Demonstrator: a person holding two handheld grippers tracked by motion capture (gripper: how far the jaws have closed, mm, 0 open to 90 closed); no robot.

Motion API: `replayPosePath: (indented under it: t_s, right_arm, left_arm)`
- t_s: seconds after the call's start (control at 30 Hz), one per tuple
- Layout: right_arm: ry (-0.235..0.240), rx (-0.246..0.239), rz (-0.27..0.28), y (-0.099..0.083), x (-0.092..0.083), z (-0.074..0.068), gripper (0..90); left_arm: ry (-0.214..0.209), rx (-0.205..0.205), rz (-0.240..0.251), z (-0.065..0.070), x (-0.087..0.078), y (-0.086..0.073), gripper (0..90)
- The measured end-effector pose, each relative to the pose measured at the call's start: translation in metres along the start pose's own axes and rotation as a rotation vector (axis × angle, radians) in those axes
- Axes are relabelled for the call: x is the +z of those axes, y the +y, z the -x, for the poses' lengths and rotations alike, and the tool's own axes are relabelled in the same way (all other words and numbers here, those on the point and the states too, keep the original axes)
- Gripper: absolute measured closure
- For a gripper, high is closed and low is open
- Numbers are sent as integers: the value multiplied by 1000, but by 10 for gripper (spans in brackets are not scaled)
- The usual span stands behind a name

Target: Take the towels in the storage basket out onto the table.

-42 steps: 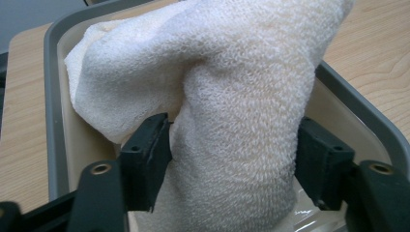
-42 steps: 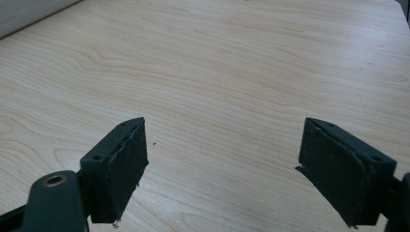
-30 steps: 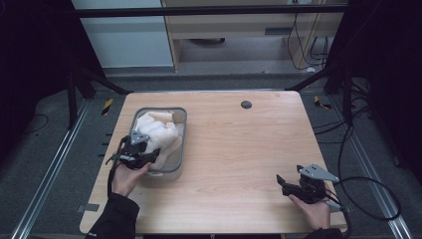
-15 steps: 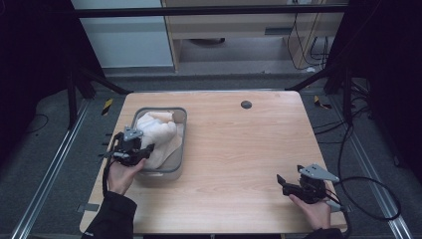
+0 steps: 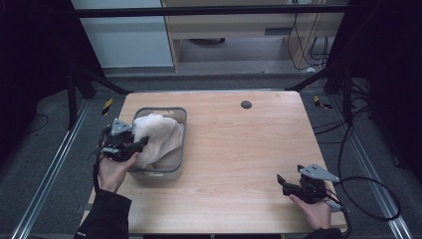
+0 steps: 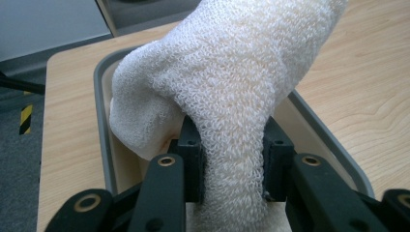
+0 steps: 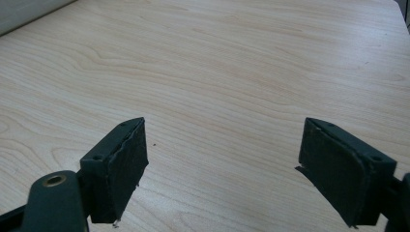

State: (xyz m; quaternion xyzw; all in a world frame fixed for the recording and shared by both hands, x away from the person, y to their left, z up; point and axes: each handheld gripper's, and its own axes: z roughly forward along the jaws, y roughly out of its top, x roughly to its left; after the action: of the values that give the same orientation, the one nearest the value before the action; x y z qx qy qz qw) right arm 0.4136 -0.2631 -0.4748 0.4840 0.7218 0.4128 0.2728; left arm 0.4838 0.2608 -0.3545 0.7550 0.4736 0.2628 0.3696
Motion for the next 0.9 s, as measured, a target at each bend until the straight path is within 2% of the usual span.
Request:
replayPosePath:
  t_s: [0.37,0.53,0.9]
  right_arm:
    - [-7,-10,3,0,0,1,174]
    - [-5,2,6,0,-1,0,174]
    - [-11,-8,12,0,-1,1,174]
  left_arm:
    - [-7,3,42,0,-18,14,685]
    - [-13,27,58,2,-31,23,685]
    - [-39,63,98,10,-55,42,687]
